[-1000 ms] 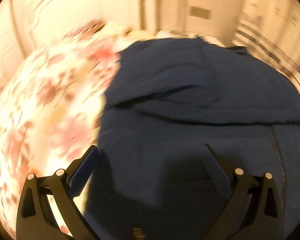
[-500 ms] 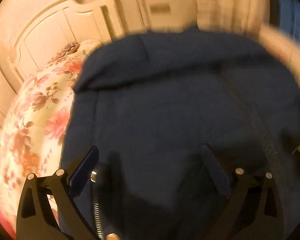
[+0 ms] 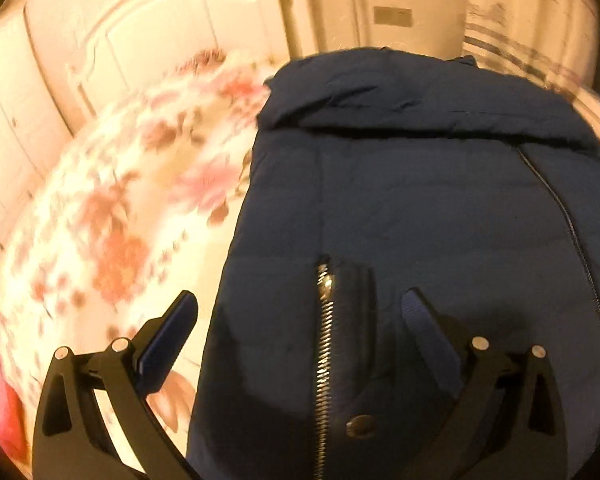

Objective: Fold large clothes

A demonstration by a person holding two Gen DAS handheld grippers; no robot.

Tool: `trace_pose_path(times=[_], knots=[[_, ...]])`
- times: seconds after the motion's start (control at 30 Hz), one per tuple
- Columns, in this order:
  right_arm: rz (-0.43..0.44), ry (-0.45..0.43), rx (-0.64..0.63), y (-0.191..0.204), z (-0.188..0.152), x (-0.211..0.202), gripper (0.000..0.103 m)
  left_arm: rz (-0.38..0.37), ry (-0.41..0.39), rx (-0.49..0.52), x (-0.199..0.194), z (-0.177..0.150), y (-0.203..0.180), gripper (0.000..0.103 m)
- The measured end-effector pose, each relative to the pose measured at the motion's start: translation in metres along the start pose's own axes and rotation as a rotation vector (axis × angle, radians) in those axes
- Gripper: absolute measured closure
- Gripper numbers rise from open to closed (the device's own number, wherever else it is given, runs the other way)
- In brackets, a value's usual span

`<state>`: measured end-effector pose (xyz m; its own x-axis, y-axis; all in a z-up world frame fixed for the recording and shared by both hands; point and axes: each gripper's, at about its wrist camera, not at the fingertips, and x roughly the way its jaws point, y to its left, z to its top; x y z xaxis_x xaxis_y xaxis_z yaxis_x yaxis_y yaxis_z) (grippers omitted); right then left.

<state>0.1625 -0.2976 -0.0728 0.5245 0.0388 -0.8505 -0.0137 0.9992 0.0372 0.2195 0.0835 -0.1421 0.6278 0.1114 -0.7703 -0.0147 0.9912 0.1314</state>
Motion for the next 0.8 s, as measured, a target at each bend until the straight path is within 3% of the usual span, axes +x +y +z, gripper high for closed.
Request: trace_pose_path(times=[0.13,0.23,0.33,0.43,0.5,0.8], knots=[[-0.035,-0.023,-0.038,0.016,-0.005,-0.015,0.005,0.067,-0.042,0.027,-0.018,-0.005,-0.003,0.002],[0.027,-0.061,-0.117,0.038,-0.017,-0.037,0.005,-0.055,-0.109,0.094,-0.057,-0.025,-0.027,0.002],[0.074,-0.066,-0.232,0.067,-0.035,-0.048,0.005,-0.165,-0.122,0.199,-0.078,-0.053,-0.059,0.002],[0.069,-0.020,-0.298,0.084,-0.056,-0.035,0.005,-0.114,-0.088,0.277,-0.057,-0.070,-0.084,0.002],[0.081,-0.067,-0.280,0.082,-0.064,-0.035,0.005,-0.146,-0.089,0.241,-0.054,-0.069,-0.078,0.002],[0.091,-0.064,-0.216,0.048,-0.077,-0.047,0.005,-0.213,-0.045,0.122,-0.052,-0.079,-0.034,0.002]])
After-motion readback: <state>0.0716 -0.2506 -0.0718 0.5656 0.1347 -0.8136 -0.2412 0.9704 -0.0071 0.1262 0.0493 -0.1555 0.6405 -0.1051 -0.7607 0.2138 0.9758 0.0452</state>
